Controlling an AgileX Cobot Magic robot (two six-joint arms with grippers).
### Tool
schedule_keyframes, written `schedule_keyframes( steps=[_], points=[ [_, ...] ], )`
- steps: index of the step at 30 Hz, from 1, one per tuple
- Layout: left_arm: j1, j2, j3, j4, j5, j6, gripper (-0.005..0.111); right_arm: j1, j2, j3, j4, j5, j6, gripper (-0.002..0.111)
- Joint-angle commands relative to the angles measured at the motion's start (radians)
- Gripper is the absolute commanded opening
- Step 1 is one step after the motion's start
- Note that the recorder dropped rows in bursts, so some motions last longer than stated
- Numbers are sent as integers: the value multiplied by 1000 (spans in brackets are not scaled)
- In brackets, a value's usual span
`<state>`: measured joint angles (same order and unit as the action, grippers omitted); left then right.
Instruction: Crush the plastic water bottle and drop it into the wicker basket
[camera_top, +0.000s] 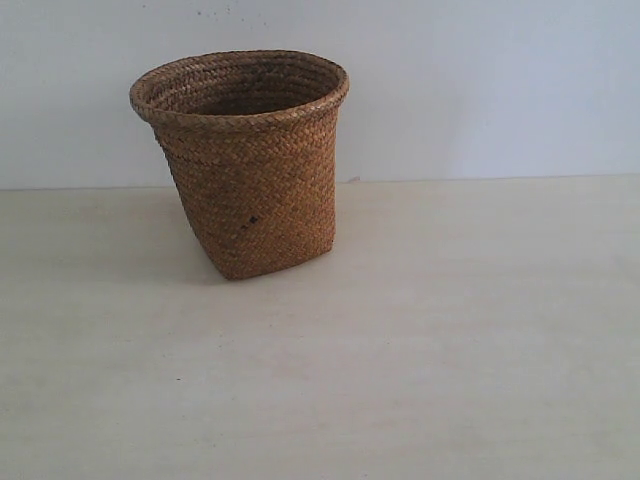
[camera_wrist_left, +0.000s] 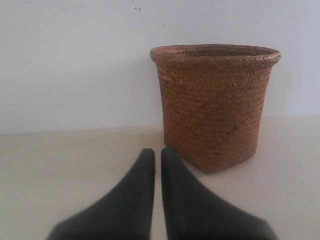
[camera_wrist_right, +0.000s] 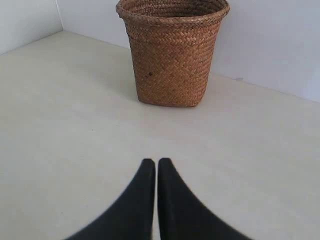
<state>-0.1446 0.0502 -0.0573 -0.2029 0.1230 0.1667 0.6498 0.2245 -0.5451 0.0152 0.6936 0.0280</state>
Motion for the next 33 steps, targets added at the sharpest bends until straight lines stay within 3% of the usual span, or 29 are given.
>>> schedule_keyframes(
  steps=[1,12,20,31,33],
  points=[
    [33,-36,36,-11,-32,-13,4,-2,-4,5,1,-9,-4,0],
    [55,-50,57,9,17,-13,4,-2,-4,5,1,-9,-4,0],
    [55,-50,57,15,174,-9,4,-2,-4,5,1,-9,-4,0],
    [55,-50,57,17,172,-80,4,-2,-4,5,1,-9,-4,0],
    [55,-50,57,95,169,-68,4,-2,-4,5,1,-9,-4,0]
  ],
)
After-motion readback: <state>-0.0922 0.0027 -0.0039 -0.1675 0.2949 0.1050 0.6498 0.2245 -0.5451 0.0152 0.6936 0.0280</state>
